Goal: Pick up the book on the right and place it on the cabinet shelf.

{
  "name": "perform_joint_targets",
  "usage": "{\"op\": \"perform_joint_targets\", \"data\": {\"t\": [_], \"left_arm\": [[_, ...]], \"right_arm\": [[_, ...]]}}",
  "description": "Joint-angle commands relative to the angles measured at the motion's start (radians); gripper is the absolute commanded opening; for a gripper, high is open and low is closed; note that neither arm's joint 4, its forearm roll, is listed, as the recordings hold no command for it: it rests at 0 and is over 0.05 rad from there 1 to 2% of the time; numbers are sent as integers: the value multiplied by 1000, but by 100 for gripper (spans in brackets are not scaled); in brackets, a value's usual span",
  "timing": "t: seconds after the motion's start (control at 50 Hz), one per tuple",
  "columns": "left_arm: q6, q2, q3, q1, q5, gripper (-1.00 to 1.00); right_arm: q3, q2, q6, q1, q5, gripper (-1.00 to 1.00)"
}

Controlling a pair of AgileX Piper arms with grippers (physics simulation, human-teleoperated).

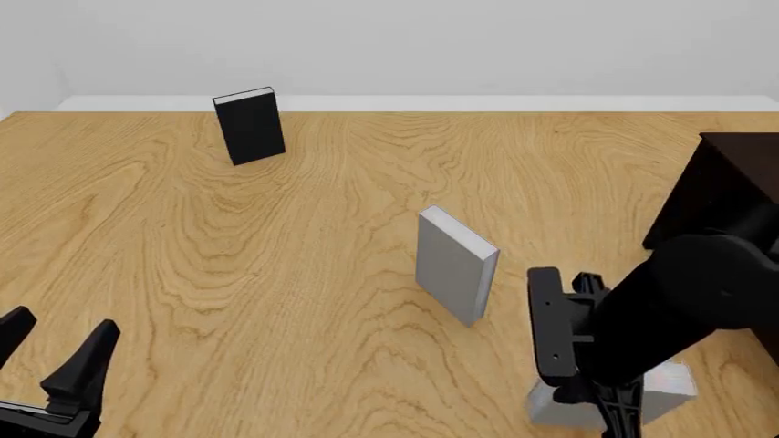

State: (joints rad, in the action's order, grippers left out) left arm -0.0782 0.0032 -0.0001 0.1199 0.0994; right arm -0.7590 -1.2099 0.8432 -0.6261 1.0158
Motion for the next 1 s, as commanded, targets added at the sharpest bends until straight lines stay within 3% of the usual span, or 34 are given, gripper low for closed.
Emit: {"op": "perform_joint_targets", "data": {"t": [0.02, 0.06, 0.1, 0.14, 0.18, 0.34, 0.56, 0.58, 0.62, 0.66, 0.7, 0.74, 0.8, 1.0], "left_arm": [[1, 0, 0, 0, 0, 100], [2, 0, 0, 1, 0, 100], [0, 0, 0, 1, -1, 100], [0, 0, 0, 1, -1, 100], [0, 0, 0, 1, -2, 100], [5, 0, 0, 6, -7, 100], [7, 0, 0, 14, -14, 100], [9, 0, 0, 13, -14, 100], [7, 0, 0, 15, -15, 100], [9, 0, 0, 15, -16, 100], [9, 1, 0, 17, -17, 100], [11, 1, 0, 18, -19, 100], [11, 1, 0, 18, -20, 100], [10, 0, 0, 25, -24, 100]], "right_arm": [[-14, 0, -69, -51, 31, -100], [-11, 11, -38, -23, 30, -100], [-23, 8, -80, -62, 47, -100], [-21, 17, -51, -35, 46, -100], [-24, 20, -74, -57, 61, -100], [-41, 64, -65, -38, 115, -100], [-47, 117, -25, 8, 168, -100], [-36, 137, 24, 59, 167, -100], [-32, 158, 64, 98, 175, -100], [-41, 159, 53, 88, 187, -100], [-32, 213, 161, 208, 172, -100], [-35, 203, 129, 170, 184, -100], [-24, 243, 194, 241, 175, -100], [-46, 301, 272, 318, 144, -100]]}}
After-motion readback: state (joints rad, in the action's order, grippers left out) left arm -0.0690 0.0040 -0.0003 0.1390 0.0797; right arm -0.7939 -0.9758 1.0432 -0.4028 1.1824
